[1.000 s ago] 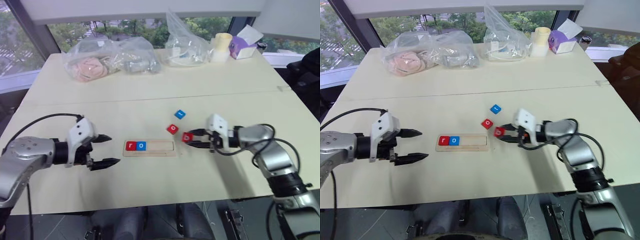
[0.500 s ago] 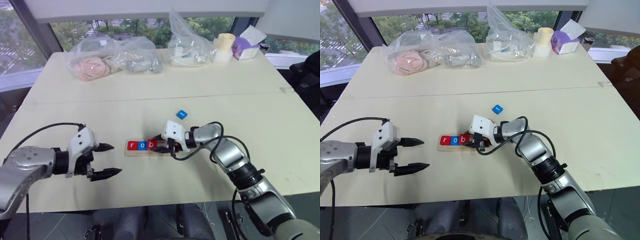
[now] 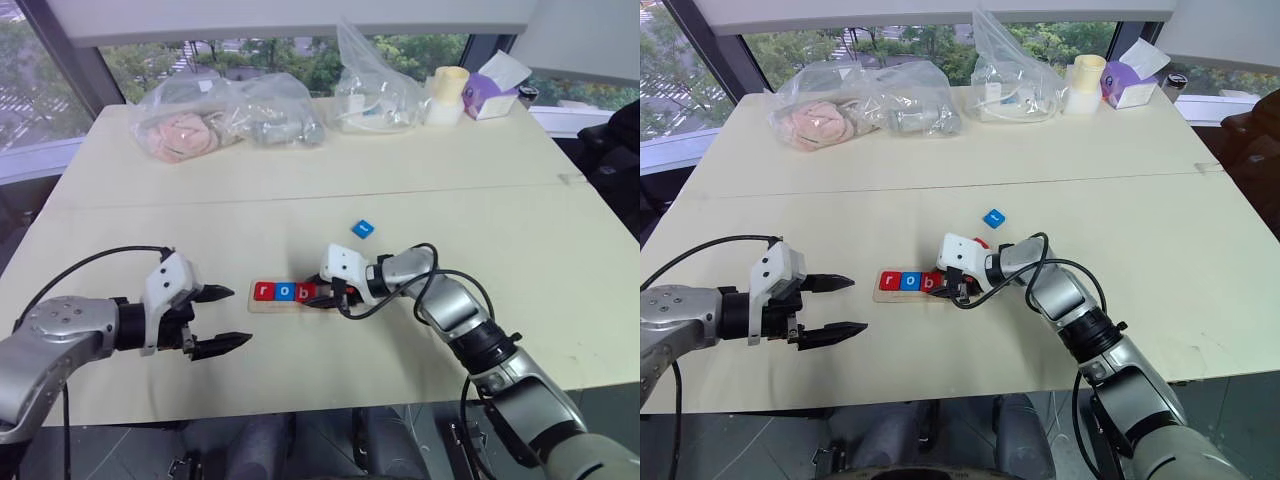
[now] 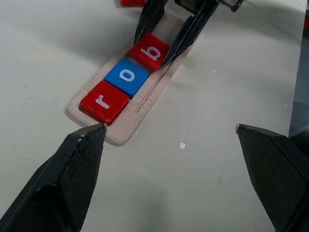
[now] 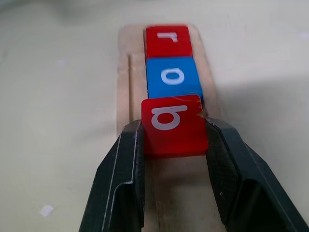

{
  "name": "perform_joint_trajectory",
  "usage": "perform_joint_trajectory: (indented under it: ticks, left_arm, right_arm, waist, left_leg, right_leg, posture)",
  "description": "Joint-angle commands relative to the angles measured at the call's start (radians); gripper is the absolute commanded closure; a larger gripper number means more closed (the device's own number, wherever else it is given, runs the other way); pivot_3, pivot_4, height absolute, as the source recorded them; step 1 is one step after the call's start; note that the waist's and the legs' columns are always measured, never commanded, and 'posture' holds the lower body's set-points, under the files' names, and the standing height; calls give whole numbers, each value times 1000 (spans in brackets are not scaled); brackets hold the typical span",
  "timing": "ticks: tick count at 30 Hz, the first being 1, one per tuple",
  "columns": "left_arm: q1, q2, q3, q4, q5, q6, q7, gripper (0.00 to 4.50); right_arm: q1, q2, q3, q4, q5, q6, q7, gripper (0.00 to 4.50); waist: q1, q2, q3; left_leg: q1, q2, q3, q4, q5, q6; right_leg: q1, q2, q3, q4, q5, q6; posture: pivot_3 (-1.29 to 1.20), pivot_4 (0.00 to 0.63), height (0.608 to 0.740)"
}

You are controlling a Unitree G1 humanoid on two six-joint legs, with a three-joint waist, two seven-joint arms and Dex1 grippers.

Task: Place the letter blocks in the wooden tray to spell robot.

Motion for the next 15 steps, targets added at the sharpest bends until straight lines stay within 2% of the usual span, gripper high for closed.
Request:
perform_joint_trajectory:
  ticks: [1, 3, 4, 11, 15]
  left_arm:
    - [-21, 3, 10, -17, -8, -6, 4, 0]
    - [-25, 3, 6, -8, -1, -12, 0, 0]
    - [-26, 2, 3, -3, 3, -15, -1, 0]
    - [-43, -7, -10, 3, 7, -13, 4, 0]
    - [-71, -40, 0, 17, 1, -22, 32, 0]
  right_arm:
    - [-20, 15, -12, -10, 6, -13, 2, 1302]
    - [-22, 24, -22, -4, -6, -26, -28, 286]
    - [-23, 27, -26, 0, -10, -33, -41, 56]
    - [-18, 6, -97, -47, 23, -5, -63, 56]
    - [-16, 9, -241, -100, 80, 114, -171, 56]
  waist:
    - [0, 0, 0]
    - [0, 0, 0]
    - [0, 0, 0]
    - [1, 0, 0]
    - [4, 0, 0]
  left_leg:
    - [0, 0, 0, 0, 0, 0]
    - [0, 0, 0, 0, 0, 0]
    - [0, 0, 1, 0, 0, 0]
    - [0, 0, 1, 0, 0, 0]
    - [0, 0, 1, 0, 0, 0]
  right_leg:
    - [0, 0, 0, 0, 0, 0]
    - [0, 0, 0, 0, 0, 0]
    - [0, 0, 0, 0, 0, 0]
    - [0, 0, 0, 0, 0, 0]
    - [0, 0, 0, 0, 0, 0]
  posture:
    - [0, 150, 740]
    - [0, 150, 740]
    - [0, 150, 740]
    - [0, 150, 740]
    - [0, 150, 740]
